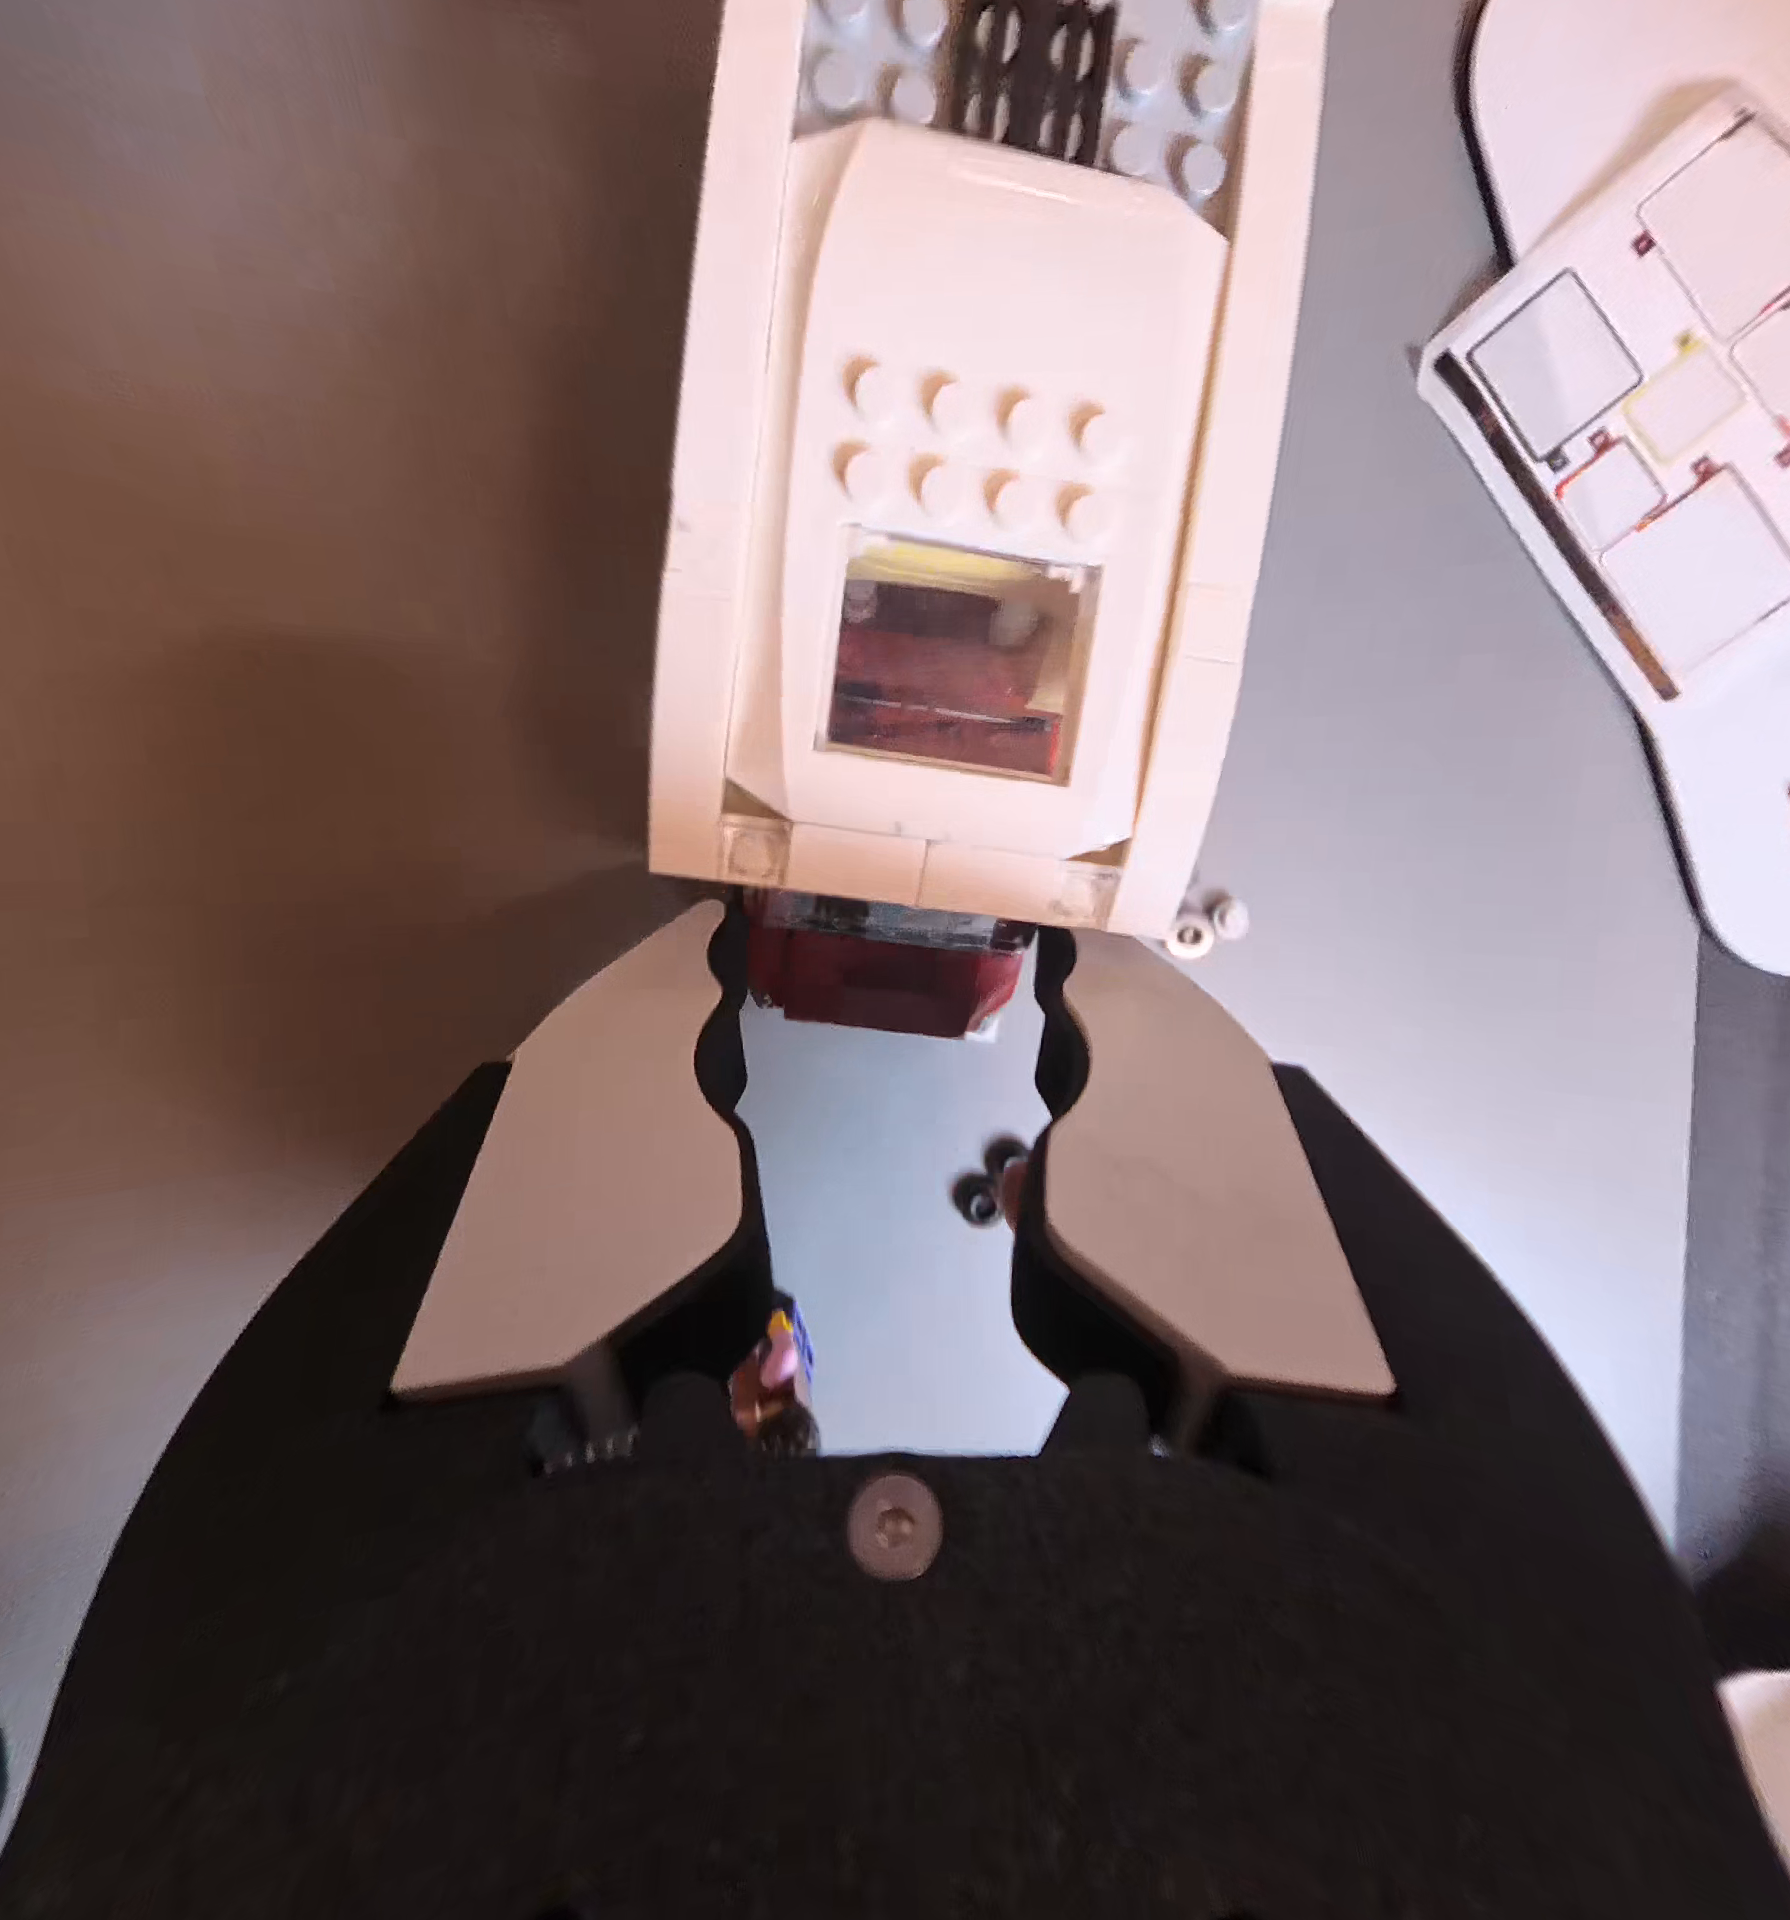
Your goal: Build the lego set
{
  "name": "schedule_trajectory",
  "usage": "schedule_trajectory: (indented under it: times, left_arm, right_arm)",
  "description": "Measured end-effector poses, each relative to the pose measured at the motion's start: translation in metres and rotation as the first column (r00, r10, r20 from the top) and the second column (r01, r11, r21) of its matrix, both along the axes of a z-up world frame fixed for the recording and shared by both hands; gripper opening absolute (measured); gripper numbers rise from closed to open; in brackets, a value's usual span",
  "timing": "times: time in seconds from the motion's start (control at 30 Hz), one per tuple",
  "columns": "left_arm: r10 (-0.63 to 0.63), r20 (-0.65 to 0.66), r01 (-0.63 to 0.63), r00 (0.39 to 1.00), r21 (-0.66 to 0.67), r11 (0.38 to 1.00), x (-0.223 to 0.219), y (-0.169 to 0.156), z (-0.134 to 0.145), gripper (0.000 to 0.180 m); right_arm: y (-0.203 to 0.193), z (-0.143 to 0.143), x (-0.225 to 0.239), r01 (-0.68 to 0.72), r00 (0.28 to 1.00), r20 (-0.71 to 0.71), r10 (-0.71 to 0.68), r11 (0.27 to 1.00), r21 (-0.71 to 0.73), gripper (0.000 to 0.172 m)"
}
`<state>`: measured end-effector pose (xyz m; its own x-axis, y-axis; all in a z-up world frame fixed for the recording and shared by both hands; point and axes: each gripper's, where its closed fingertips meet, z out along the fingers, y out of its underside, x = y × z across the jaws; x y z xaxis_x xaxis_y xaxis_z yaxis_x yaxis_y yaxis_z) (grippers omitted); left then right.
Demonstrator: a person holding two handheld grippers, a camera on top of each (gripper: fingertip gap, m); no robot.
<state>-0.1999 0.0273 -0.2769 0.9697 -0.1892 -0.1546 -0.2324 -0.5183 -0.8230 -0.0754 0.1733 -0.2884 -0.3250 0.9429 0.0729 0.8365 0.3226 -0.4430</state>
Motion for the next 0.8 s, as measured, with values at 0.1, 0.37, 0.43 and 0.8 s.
schedule_trajectory:
  times: [0.1,0.37,0.43,0.8]
  left_arm:
    - [-0.055,-0.038,0.055,0.998,0.001,0.998,0.022,0.006,-0.001,0.014]
    - [-0.33,-0.09,0.329,0.94,-0.023,0.944,0.079,0.052,-0.002,0.053]
    - [-0.354,-0.076,0.353,0.932,-0.027,0.935,0.084,0.065,-0.003,0.061]
    - [-0.407,-0.007,0.407,0.913,-0.018,0.913,0.102,0.083,-0.013,0.062]
  right_arm:
    - [-0.006,0.0,-0.011,-0.006,1.0,0.022,0.005,0.998,0.059,0.054]
    - [-0.008,-0.001,-0.017,-0.004,1.0,0.022,0.003,0.998,0.068,0.055]
    - [-0.008,-0.002,-0.018,-0.002,1.0,0.007,0.001,0.997,0.075,0.055]
    - [-0.01,-0.003,-0.022,-0.016,1.0,-0.018,0.018,0.994,0.104,0.057]
